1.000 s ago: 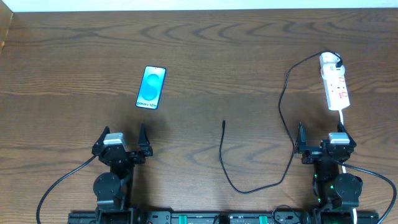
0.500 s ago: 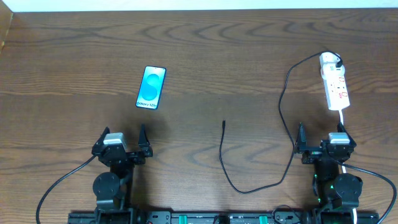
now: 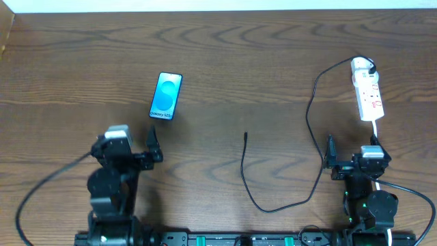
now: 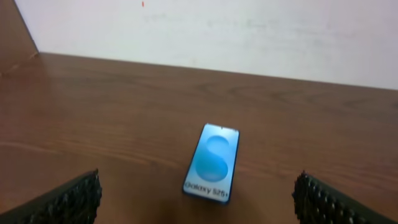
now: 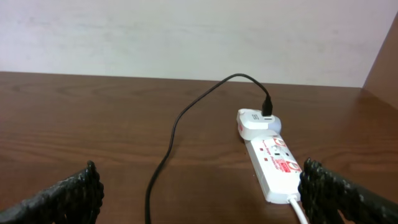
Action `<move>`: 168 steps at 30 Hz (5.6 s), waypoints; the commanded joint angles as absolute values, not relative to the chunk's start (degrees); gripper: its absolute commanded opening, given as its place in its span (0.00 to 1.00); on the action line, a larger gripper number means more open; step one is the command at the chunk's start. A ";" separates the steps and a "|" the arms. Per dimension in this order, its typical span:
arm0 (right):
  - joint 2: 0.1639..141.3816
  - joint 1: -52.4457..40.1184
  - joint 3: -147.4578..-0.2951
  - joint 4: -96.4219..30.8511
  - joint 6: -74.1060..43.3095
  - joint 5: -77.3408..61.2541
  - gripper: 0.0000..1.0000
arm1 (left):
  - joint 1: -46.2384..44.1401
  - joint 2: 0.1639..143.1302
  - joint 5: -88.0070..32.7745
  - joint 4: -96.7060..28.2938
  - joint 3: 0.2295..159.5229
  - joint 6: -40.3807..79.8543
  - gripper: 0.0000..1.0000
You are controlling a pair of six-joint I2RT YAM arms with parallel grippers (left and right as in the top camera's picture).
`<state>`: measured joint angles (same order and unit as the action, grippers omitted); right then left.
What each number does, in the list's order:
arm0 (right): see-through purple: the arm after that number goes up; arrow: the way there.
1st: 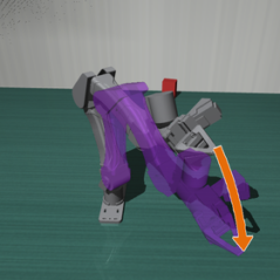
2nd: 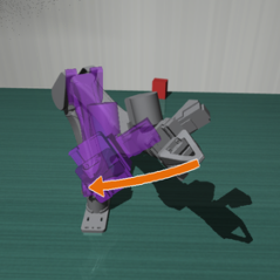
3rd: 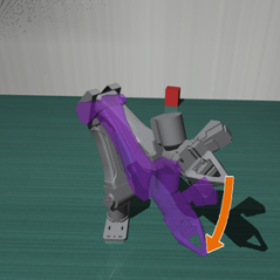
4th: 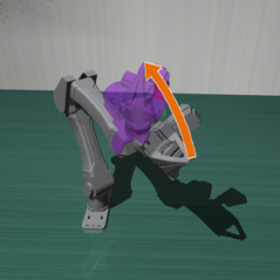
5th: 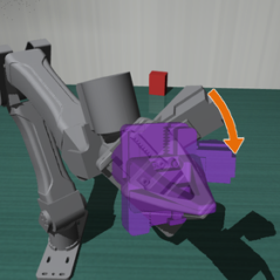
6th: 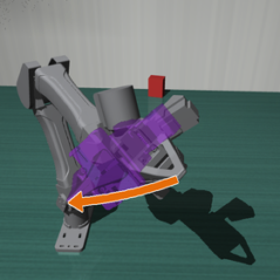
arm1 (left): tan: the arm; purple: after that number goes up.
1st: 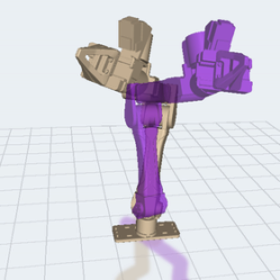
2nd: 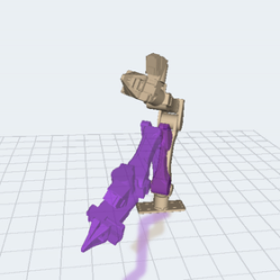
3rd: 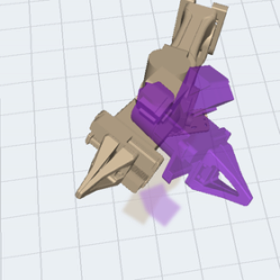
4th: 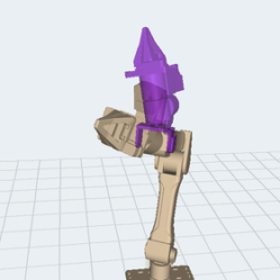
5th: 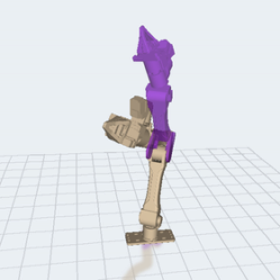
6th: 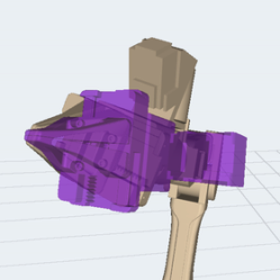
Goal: Plug charger to phone and switch on socket
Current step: 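Raise the left arm and swing the left gripper over the phone, then lower the left gripper toward the Galaxy S25+ phone, then center the left gripper over the phone and descend further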
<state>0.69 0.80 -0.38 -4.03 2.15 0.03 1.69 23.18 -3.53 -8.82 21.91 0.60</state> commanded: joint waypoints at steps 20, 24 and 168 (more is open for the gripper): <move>0.36 1.13 -0.32 -4.32 2.66 0.51 0.99 | 1.67 80.20 -3.62 -52.88 86.80 -3.70 0.98; 0.36 1.13 -0.32 -4.32 2.63 0.51 0.99 | 1.67 90.56 -3.64 -62.22 97.67 -3.84 0.98; 0.36 1.13 -0.32 -4.32 2.66 0.51 0.99 | -1.76 128.53 -6.87 -56.95 104.22 -5.15 0.98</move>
<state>0.69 0.80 -0.38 -4.05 2.13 0.03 -1.67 127.85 -6.76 -57.28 105.54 -4.75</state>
